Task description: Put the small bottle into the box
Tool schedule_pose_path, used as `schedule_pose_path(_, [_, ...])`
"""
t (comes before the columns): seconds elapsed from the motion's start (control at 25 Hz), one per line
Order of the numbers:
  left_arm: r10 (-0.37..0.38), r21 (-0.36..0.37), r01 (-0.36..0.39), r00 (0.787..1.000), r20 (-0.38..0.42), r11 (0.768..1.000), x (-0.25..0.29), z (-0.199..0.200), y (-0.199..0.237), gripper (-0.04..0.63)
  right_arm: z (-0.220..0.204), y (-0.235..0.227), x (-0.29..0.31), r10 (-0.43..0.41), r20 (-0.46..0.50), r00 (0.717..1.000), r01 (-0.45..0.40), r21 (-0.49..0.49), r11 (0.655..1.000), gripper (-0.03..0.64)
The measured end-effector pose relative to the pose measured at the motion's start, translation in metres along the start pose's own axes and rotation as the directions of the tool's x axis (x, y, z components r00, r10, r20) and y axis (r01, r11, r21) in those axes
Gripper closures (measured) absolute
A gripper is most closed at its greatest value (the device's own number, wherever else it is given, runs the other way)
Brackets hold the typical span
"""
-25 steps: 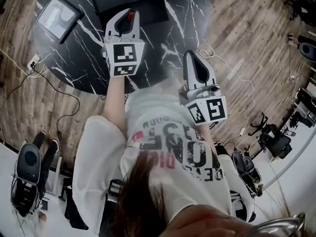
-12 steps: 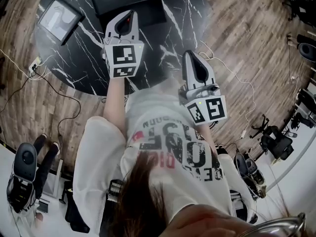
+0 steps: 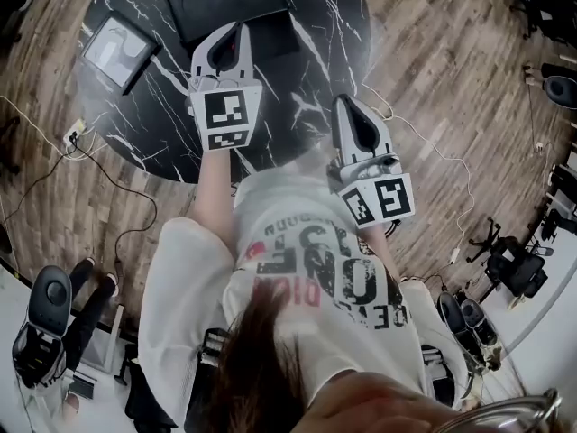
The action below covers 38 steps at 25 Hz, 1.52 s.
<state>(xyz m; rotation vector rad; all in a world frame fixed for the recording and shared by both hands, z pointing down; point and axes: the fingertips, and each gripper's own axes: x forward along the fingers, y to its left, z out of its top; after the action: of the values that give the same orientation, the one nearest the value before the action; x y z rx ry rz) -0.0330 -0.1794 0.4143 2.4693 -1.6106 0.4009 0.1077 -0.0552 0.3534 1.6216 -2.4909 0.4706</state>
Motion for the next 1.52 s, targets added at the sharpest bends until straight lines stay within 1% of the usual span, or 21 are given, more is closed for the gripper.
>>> schedule_pose_path(0.36, [0.007, 0.028, -0.010, 0.997, 0.082, 1.000, -0.020, 0.035, 0.002, 0.591, 0.009, 0.007, -0.003, 0.019, 0.034, 0.999, -0.019, -0.001, 1.000, 0.615])
schedule_pose_path(0.68, [0.049, 0.039, -0.055, 0.989, 0.138, 0.998, -0.037, 0.058, 0.005, 0.591, 0.015, 0.011, -0.001, 0.062, 0.056, 0.996, -0.062, -0.003, 0.998, 0.615])
schedule_pose_path(1.08, [0.110, 0.030, -0.119, 0.972, 0.209, 0.992, -0.066, 0.085, -0.005, 0.591, 0.027, 0.014, 0.001, 0.155, 0.079, 0.985, -0.153, -0.023, 0.988, 0.615])
schedule_pose_path(1.32, [0.161, -0.016, -0.162, 0.958, 0.238, 0.987, -0.086, 0.097, -0.011, 0.591, 0.036, 0.009, -0.002, 0.204, 0.068, 0.977, -0.202, -0.039, 0.979, 0.615])
schedule_pose_path(1.52, [0.195, -0.007, -0.200, 0.945, 0.262, 0.980, -0.100, 0.109, -0.017, 0.591, 0.043, 0.005, -0.002, 0.243, 0.075, 0.967, -0.239, -0.052, 0.970, 0.615])
